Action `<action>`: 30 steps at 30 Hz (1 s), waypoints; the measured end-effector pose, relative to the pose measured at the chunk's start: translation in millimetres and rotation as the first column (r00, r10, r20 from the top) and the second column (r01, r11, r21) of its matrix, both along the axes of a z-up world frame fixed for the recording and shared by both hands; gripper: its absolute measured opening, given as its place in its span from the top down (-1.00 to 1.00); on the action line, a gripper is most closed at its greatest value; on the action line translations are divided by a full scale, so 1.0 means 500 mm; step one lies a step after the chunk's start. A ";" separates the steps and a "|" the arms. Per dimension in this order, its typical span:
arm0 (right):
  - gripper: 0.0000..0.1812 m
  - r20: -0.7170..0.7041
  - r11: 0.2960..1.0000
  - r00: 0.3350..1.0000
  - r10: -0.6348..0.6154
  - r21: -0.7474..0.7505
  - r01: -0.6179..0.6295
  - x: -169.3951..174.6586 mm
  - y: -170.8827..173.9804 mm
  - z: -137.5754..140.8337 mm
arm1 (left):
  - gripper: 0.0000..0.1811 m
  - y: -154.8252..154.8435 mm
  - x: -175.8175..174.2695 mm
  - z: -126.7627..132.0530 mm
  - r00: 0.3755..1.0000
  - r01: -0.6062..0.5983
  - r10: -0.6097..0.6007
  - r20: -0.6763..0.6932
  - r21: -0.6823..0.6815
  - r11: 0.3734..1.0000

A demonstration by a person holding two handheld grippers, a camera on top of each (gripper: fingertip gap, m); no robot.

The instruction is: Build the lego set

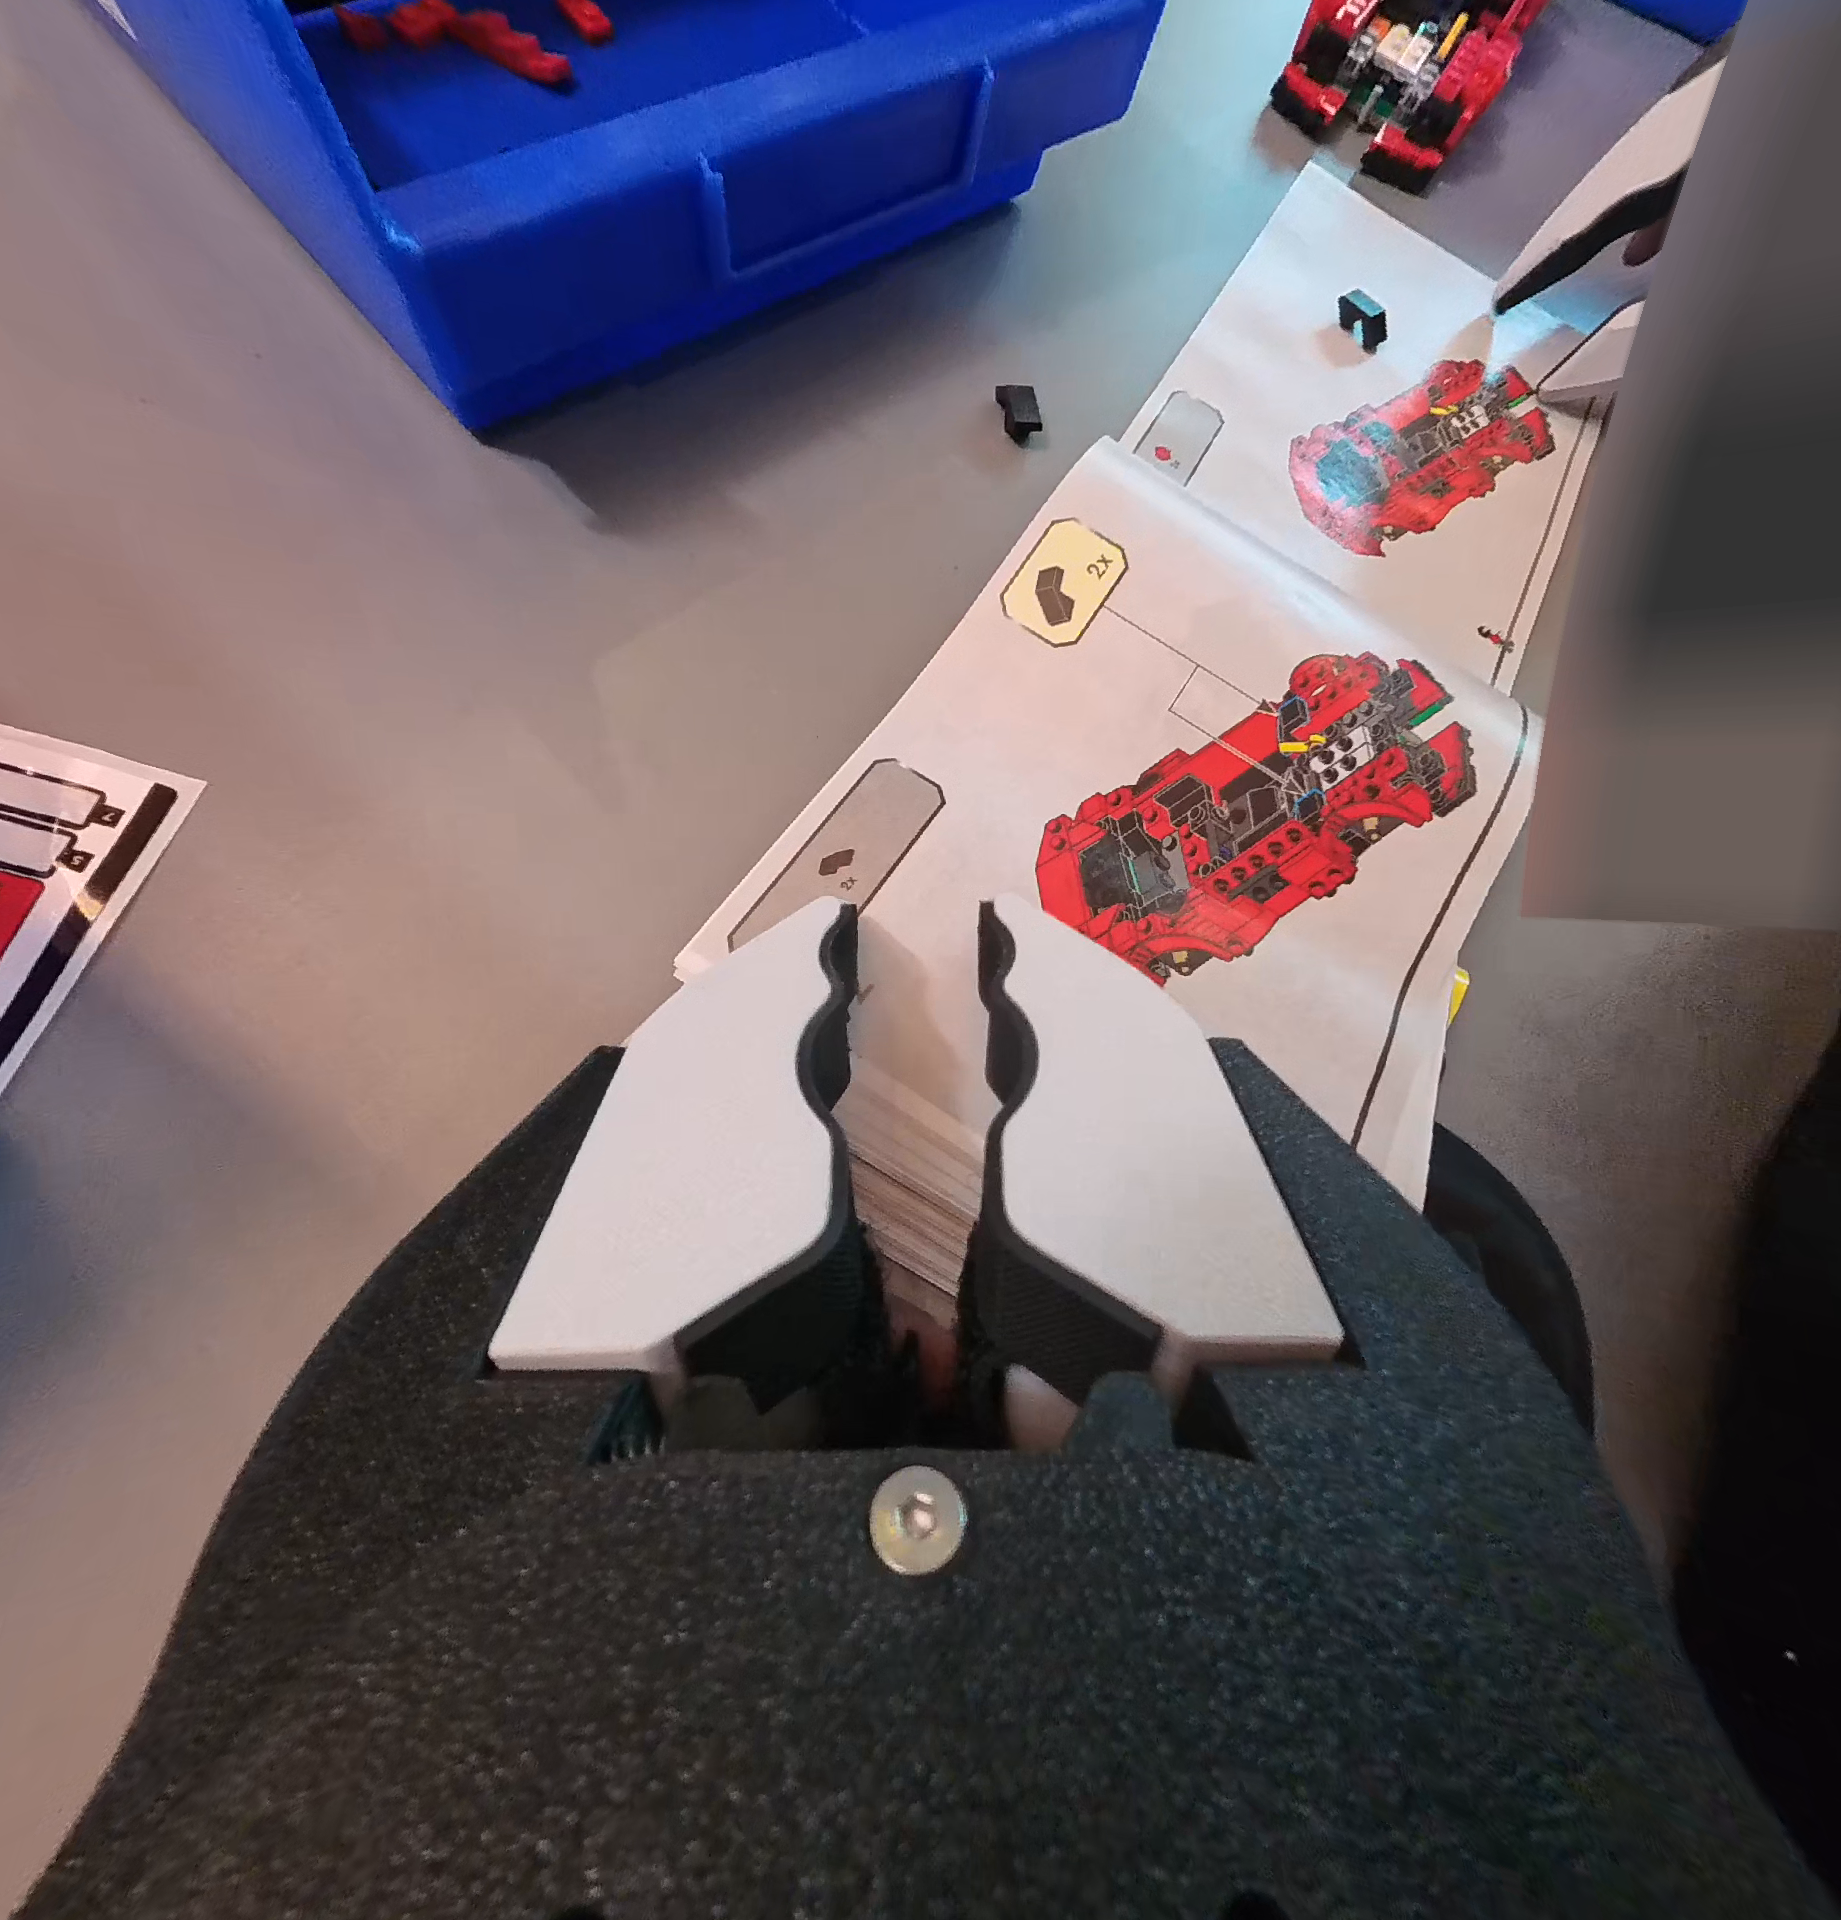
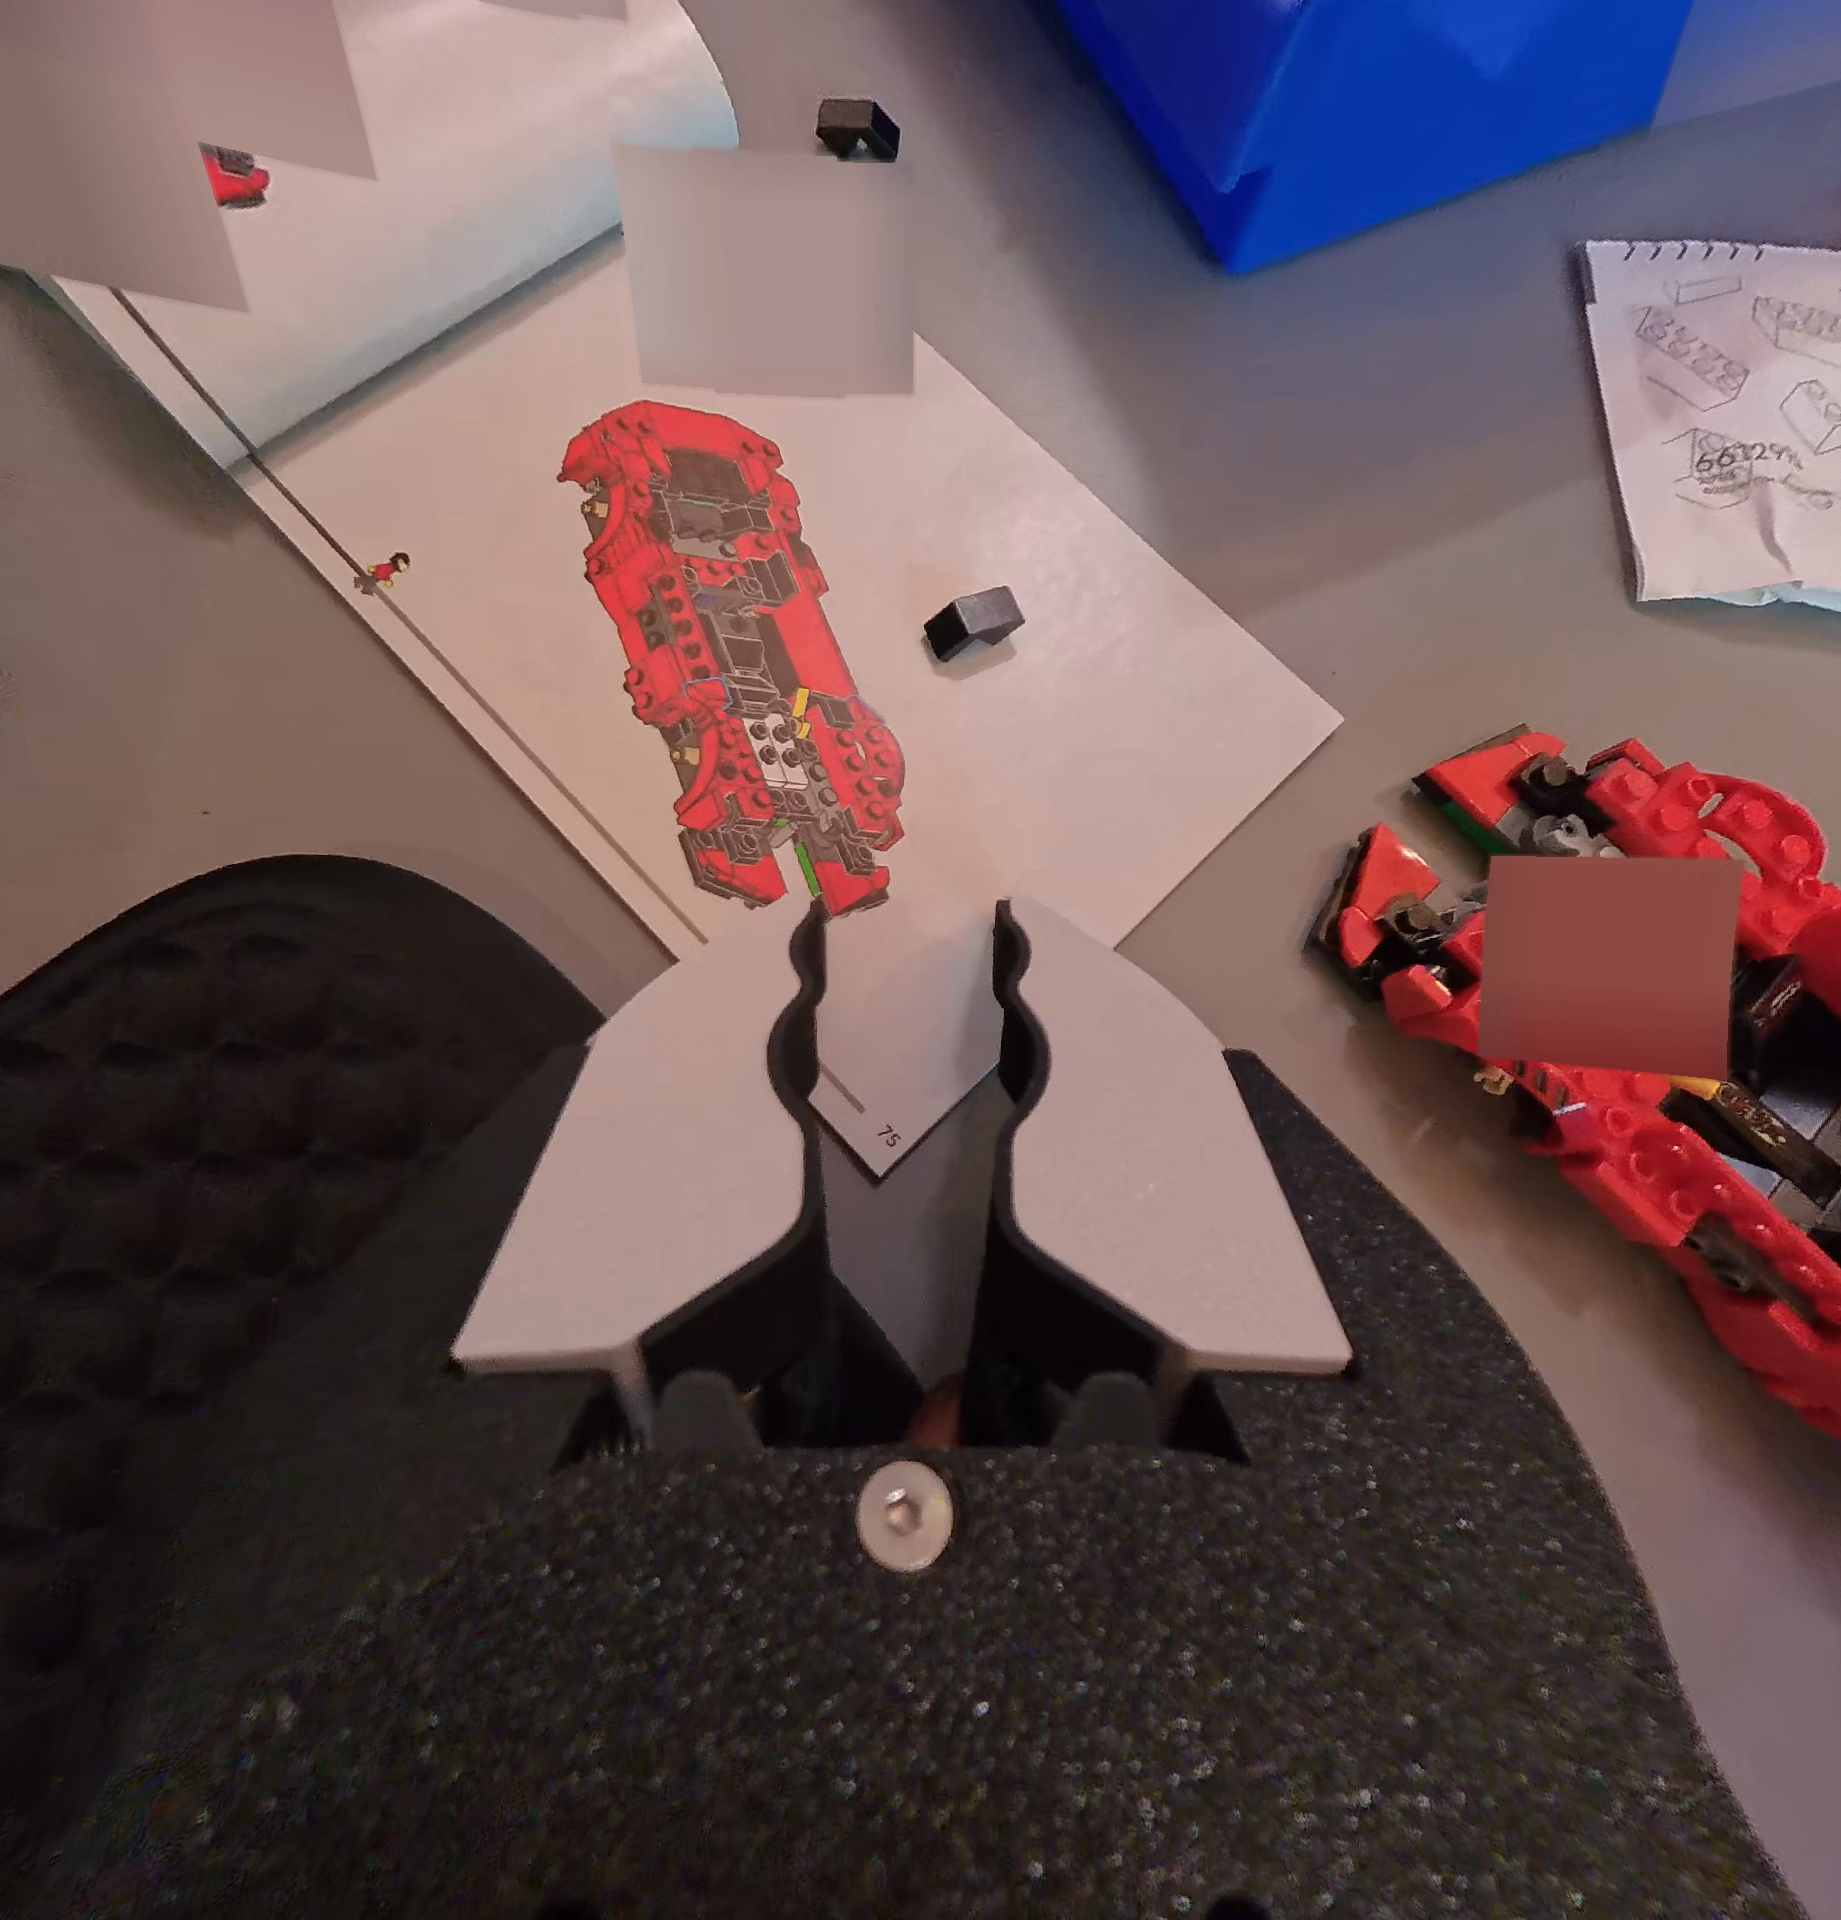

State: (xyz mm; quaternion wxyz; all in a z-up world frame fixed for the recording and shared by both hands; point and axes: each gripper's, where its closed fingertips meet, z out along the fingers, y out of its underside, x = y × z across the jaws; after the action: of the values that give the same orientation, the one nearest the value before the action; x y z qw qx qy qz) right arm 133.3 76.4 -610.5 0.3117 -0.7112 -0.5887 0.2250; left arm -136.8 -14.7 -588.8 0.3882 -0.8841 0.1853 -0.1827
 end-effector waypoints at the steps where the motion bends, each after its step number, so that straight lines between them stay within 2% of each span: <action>1: 0.66 0.000 1.000 1.000 0.003 0.012 -0.003 0.000 0.000 0.001 | 0.77 0.000 0.000 0.001 1.000 -0.001 0.001 0.007 0.000 1.000; 17: 0.66 -0.003 0.998 1.000 0.015 0.065 -0.015 0.001 -0.001 0.005 | 0.78 0.000 0.000 0.003 0.998 0.003 -0.001 0.068 -0.023 1.000; 19: 0.61 -0.047 0.994 0.999 0.007 0.112 -0.002 0.000 0.003 0.021 | 0.79 0.001 -0.001 0.004 0.998 -0.003 0.004 0.065 -0.017 1.000; 21: 0.53 -0.137 0.991 0.990 -0.027 0.129 0.044 0.006 0.011 0.049 | 0.79 -0.001 0.001 0.007 0.998 0.008 -0.008 0.059 0.001 1.000; 25: 0.24 -0.213 0.984 0.962 -0.170 0.005 0.175 0.054 0.041 0.068 | 0.79 -0.003 0.004 0.012 0.999 0.020 -0.022 0.040 0.041 0.999; 30: 0.21 -0.256 0.932 0.899 -0.355 -0.031 0.360 0.113 0.107 0.065 | 0.80 -0.006 0.009 0.018 0.999 0.042 -0.044 0.018 0.092 0.995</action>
State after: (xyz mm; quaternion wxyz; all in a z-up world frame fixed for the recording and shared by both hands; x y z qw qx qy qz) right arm 189.9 129.7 -578.0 0.4276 -0.7690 -0.4045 0.2493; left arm -132.1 -17.7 -579.9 0.4261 -0.8593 0.2084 -0.1912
